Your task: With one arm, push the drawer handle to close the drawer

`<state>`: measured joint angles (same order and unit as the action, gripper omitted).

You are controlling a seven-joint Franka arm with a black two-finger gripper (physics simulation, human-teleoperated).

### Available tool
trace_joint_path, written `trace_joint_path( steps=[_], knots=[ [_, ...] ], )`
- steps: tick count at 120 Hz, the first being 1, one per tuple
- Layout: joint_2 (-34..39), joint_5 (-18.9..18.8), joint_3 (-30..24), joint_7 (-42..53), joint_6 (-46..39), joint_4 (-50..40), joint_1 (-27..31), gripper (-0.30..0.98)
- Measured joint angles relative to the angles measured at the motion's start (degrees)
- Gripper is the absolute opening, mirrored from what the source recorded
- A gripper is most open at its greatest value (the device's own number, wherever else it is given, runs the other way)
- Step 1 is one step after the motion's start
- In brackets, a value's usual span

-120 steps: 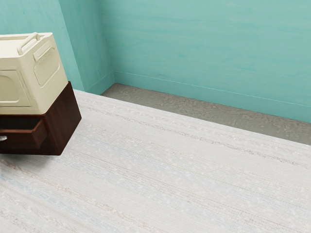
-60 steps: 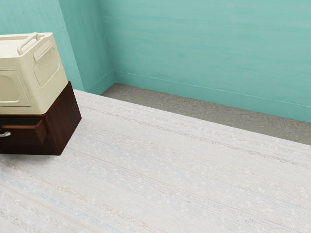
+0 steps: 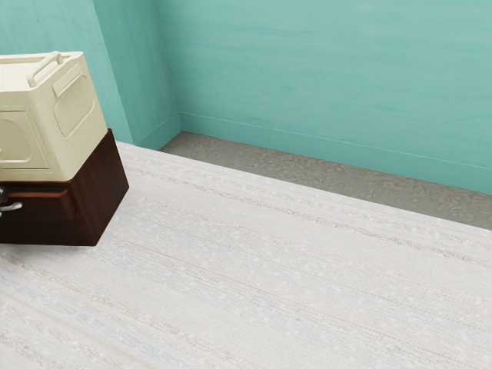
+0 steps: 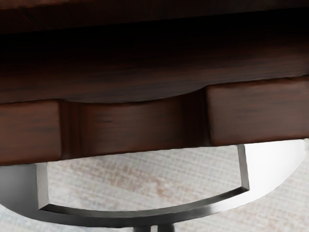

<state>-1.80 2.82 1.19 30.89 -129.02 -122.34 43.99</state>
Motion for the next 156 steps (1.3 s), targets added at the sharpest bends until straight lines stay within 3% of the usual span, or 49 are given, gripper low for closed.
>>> trace_joint_path(
  steps=[37, 82, 120, 156],
  knots=[
    [-0.69, -0.25, 0.20, 0.58, -0.10, 0.50, -3.58, -0.10],
    [-2.60, -0.42, 0.39, 1.17, -0.01, 3.40, -0.86, -0.10],
    [-3.94, -0.89, 0.27, 6.96, 0.07, 5.00, -0.26, -0.10],
    [-5.40, -3.91, 0.43, 12.57, 0.50, 7.24, -0.01, -0.10]
  ],
)
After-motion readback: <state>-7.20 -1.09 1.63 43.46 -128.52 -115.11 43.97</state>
